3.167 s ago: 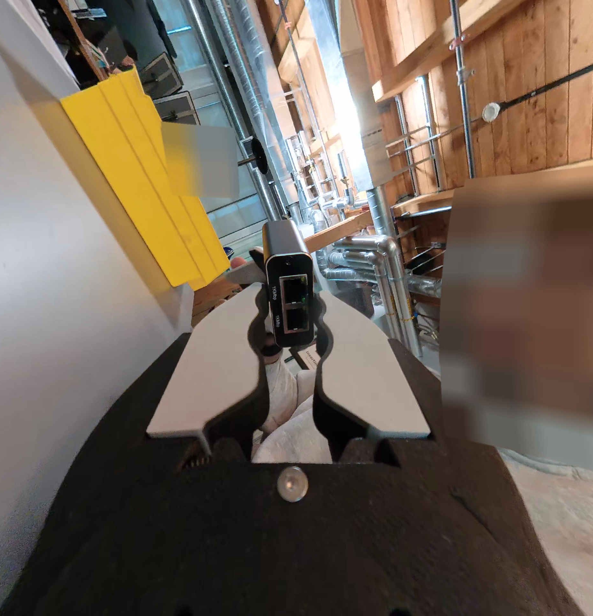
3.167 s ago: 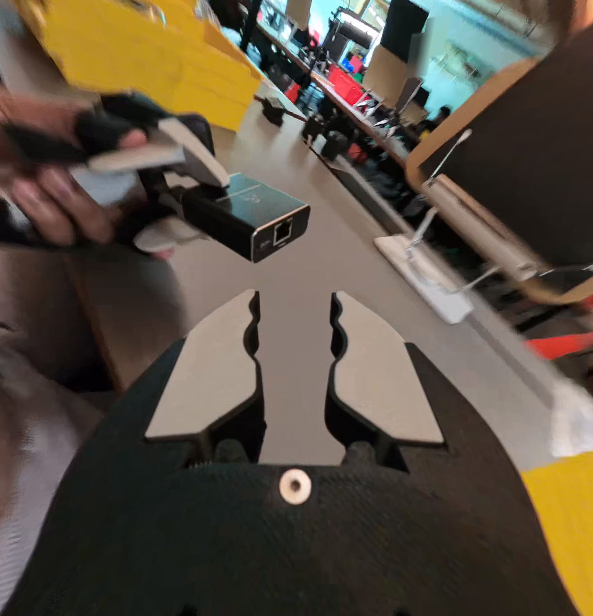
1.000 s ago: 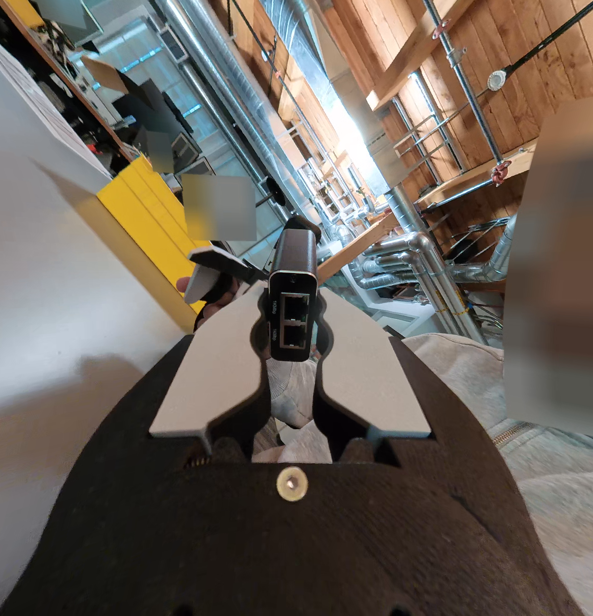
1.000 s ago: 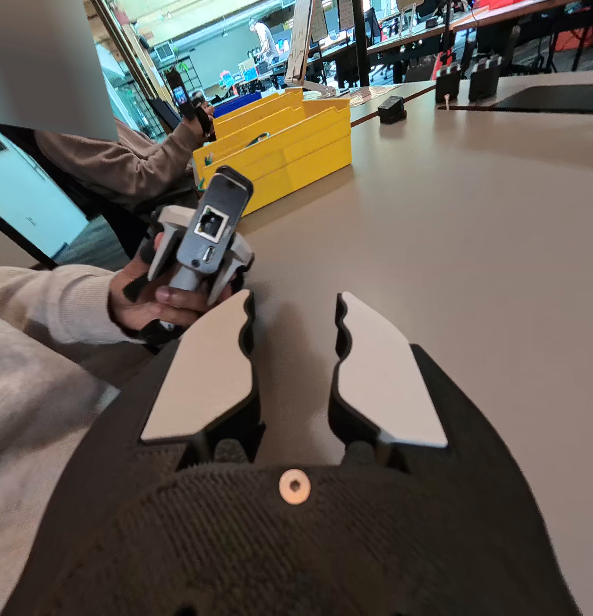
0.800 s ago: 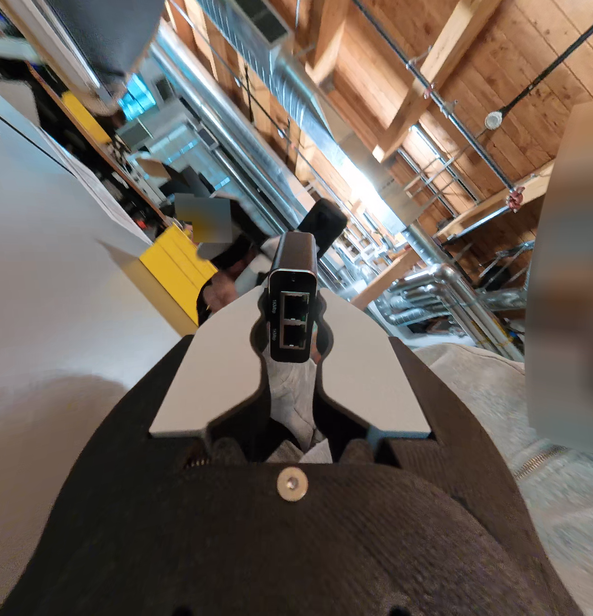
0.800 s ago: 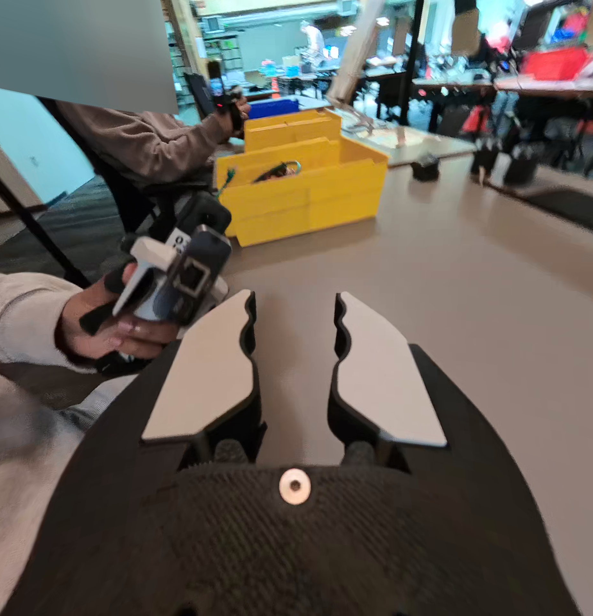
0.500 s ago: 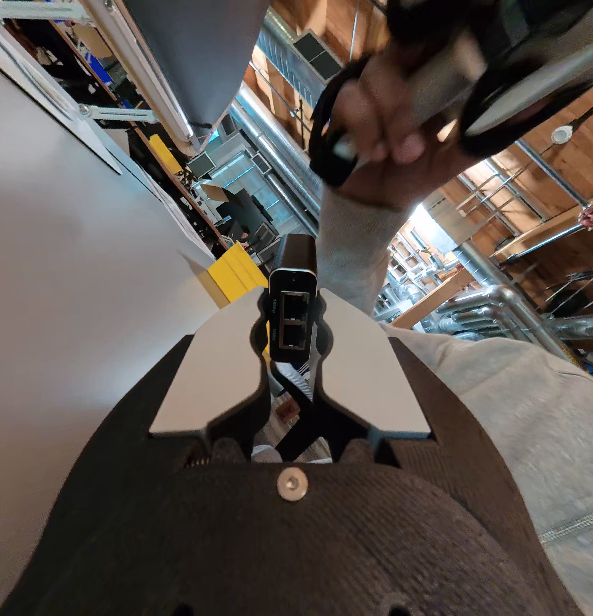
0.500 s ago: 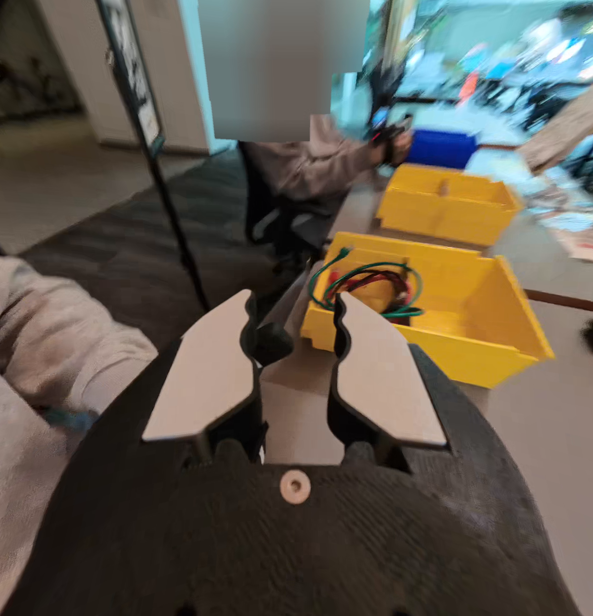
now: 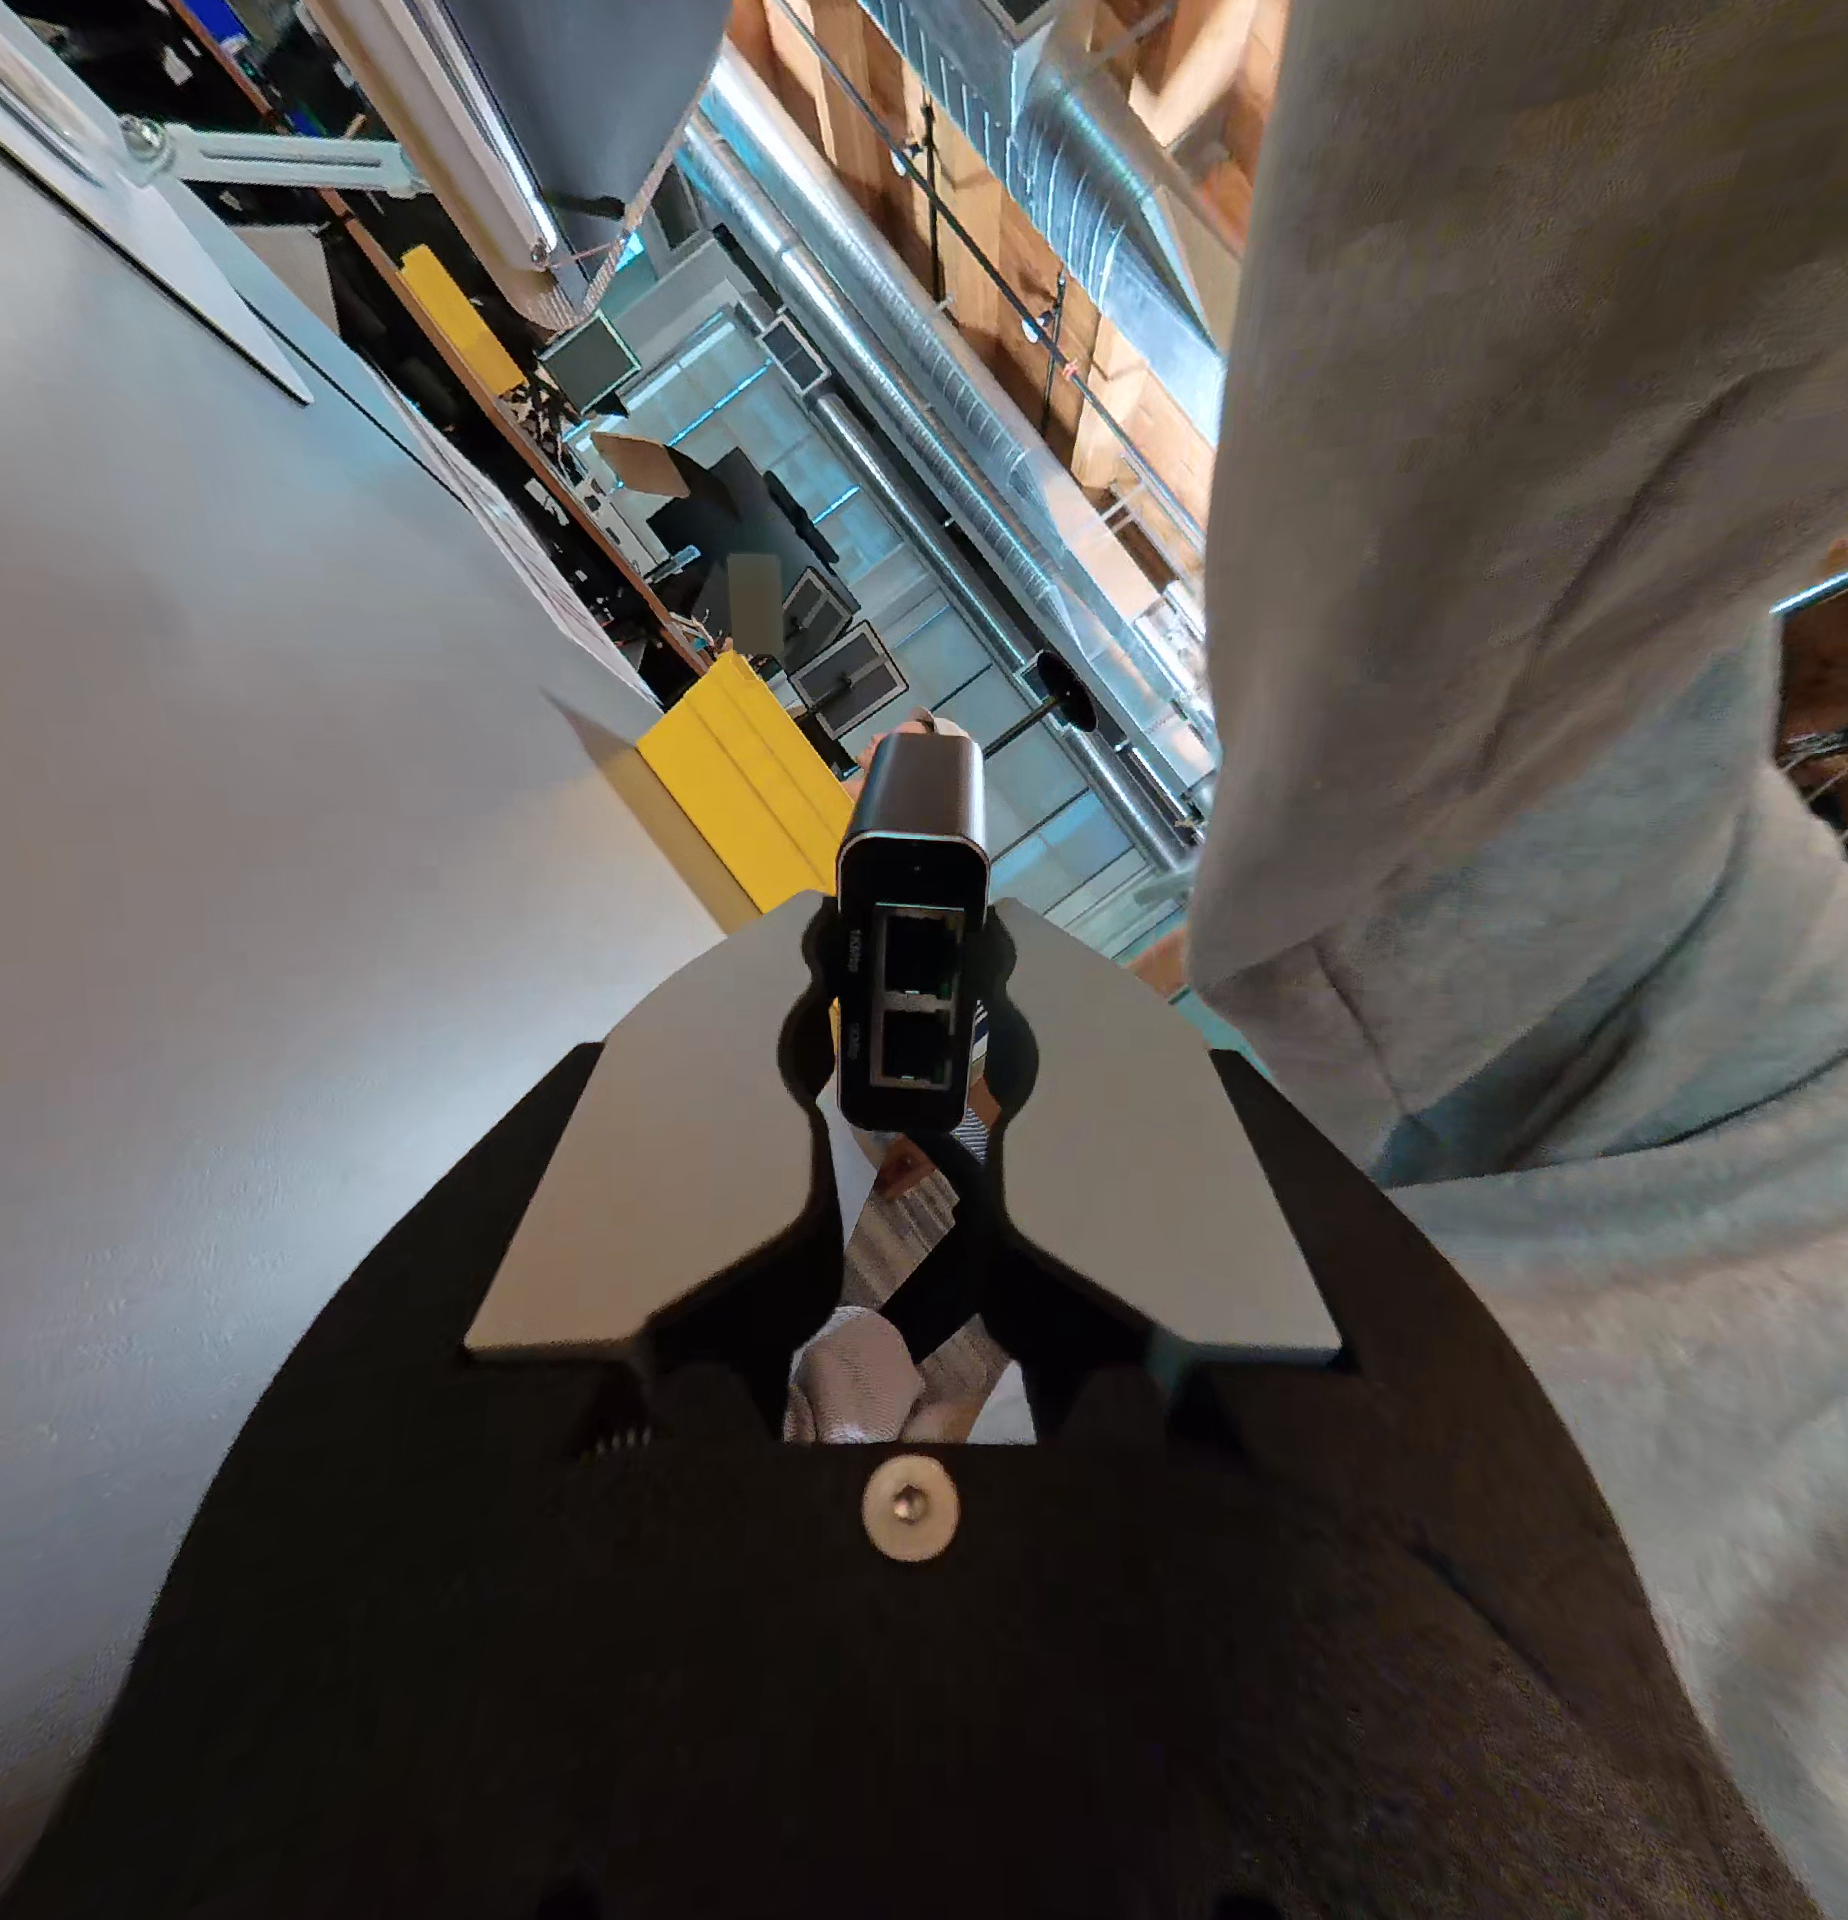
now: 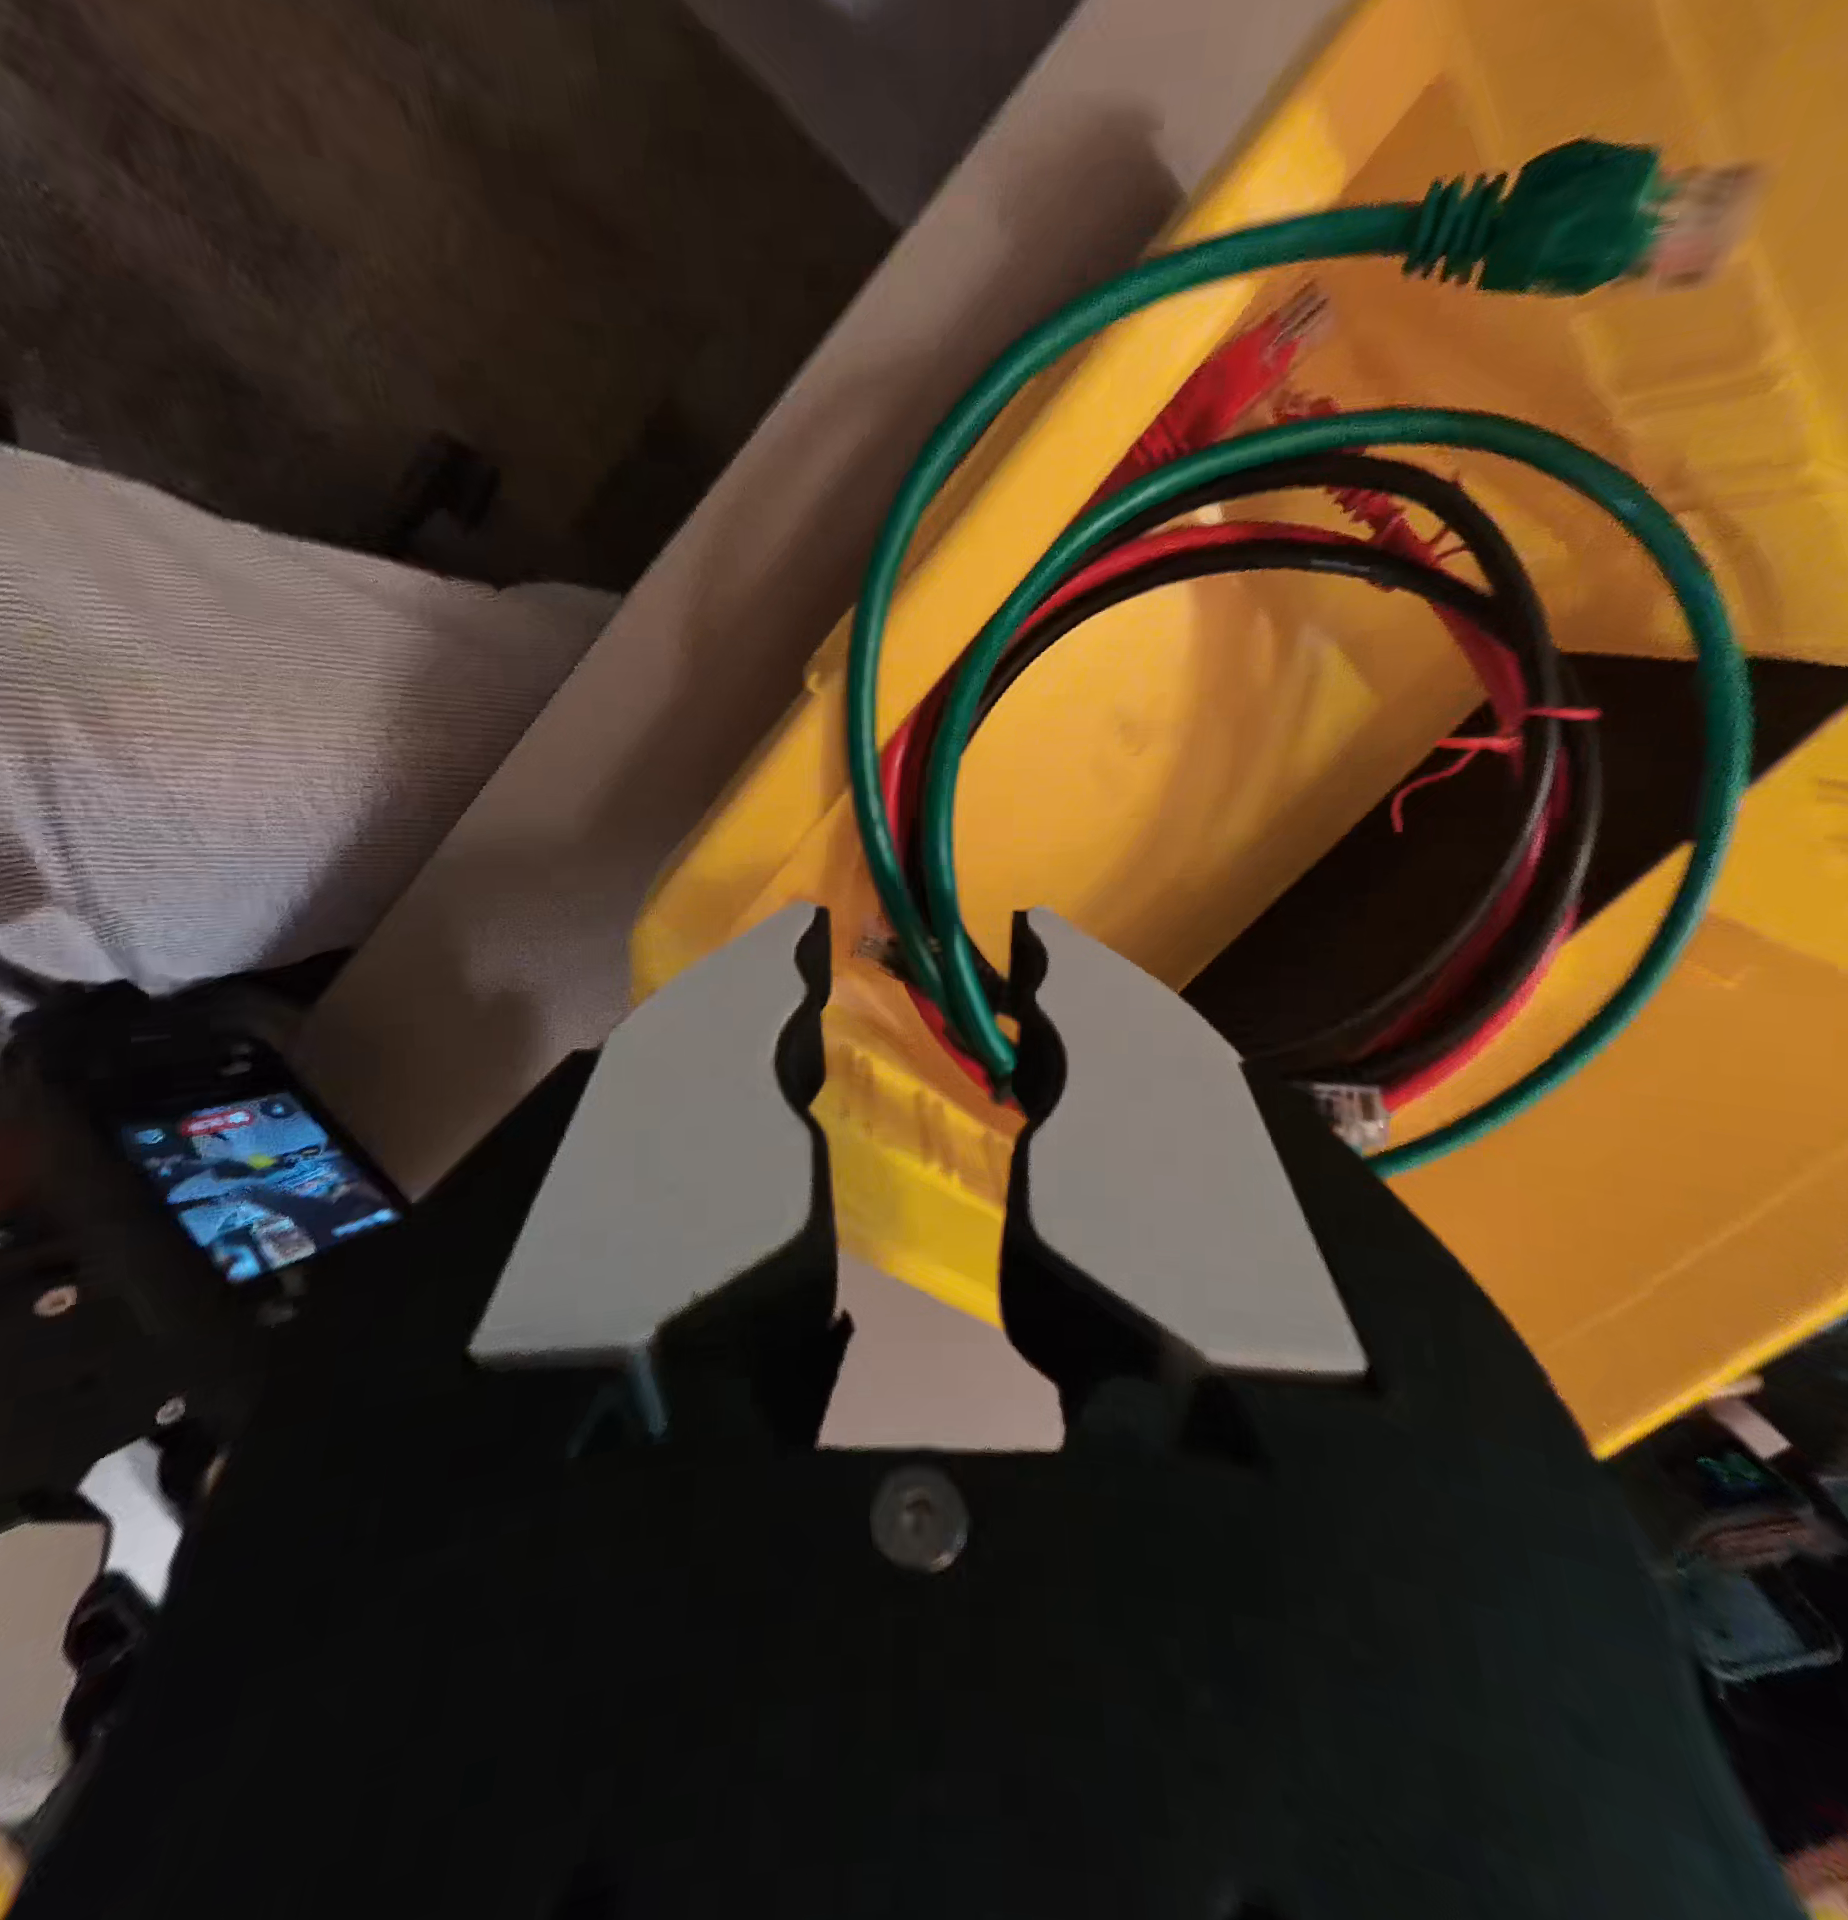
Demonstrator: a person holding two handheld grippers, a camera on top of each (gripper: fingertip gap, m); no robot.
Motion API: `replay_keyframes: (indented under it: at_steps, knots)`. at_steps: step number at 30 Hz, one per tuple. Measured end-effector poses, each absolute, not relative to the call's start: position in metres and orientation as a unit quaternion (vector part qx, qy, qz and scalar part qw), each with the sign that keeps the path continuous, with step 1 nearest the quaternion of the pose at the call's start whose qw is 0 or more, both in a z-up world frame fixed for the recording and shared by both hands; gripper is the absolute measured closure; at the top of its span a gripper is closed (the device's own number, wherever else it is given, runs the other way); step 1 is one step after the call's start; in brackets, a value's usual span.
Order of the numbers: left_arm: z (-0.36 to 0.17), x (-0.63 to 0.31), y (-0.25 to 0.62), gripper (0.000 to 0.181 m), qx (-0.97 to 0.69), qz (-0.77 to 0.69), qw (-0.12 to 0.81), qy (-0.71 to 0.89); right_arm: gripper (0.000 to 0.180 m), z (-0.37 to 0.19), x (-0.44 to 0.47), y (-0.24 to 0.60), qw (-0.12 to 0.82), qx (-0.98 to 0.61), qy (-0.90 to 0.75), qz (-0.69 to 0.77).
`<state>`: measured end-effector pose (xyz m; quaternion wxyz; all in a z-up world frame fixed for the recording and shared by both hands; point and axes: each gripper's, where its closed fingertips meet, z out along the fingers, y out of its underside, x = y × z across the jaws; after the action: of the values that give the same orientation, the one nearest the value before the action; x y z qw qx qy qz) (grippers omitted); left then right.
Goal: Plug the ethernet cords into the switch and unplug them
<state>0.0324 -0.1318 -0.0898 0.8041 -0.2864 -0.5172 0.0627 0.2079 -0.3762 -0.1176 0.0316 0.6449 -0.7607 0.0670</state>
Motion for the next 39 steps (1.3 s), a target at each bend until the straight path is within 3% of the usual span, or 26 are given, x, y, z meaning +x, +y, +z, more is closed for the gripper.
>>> replay_keyframes:
  at_steps: [1, 3, 5, 9, 17, 21, 24, 28, 36, 39]
  knots:
    - [-0.090, 0.032, -0.132, 0.156, -0.287, 0.062, 0.804, -0.517, 0.143, -0.125, 0.205, -0.378, 0.035, 0.641, -0.766, 0.028]
    - [-0.090, 0.033, -0.132, 0.156, -0.288, 0.061, 0.804, -0.517, 0.140, -0.133, 0.203, -0.377, 0.022, 0.628, -0.777, -0.035]
    - [-0.089, 0.032, -0.132, 0.156, -0.286, 0.061, 0.805, -0.516, 0.161, -0.135, 0.201, -0.374, 0.012, 0.632, -0.772, -0.069]
    - [-0.088, 0.032, -0.129, 0.156, -0.290, 0.057, 0.806, -0.513, 0.168, -0.117, 0.201, -0.380, 0.015, 0.656, -0.753, -0.045]
    - [-0.089, 0.030, -0.121, 0.157, -0.306, 0.055, 0.800, -0.513, 0.172, 0.026, 0.209, -0.401, -0.008, 0.640, -0.745, 0.191]
    - [-0.089, 0.031, -0.121, 0.157, -0.316, 0.063, 0.794, -0.516, 0.174, 0.095, 0.165, -0.386, 0.017, 0.605, -0.745, 0.281]
    - [-0.087, 0.033, -0.121, 0.158, -0.315, 0.066, 0.795, -0.513, 0.174, 0.113, 0.111, -0.350, 0.032, 0.577, -0.756, 0.307]
    - [-0.084, 0.033, -0.126, 0.157, -0.283, 0.053, 0.805, -0.519, 0.174, 0.079, 0.031, -0.281, 0.046, 0.532, -0.786, 0.310]
    - [-0.066, 0.035, -0.159, 0.157, -0.158, 0.042, 0.846, -0.508, 0.174, -0.087, -0.067, -0.107, 0.045, 0.449, -0.837, 0.310]
    - [-0.065, 0.021, -0.170, 0.157, -0.125, 0.039, 0.850, -0.510, 0.174, -0.136, -0.095, -0.054, 0.136, 0.449, -0.838, 0.280]
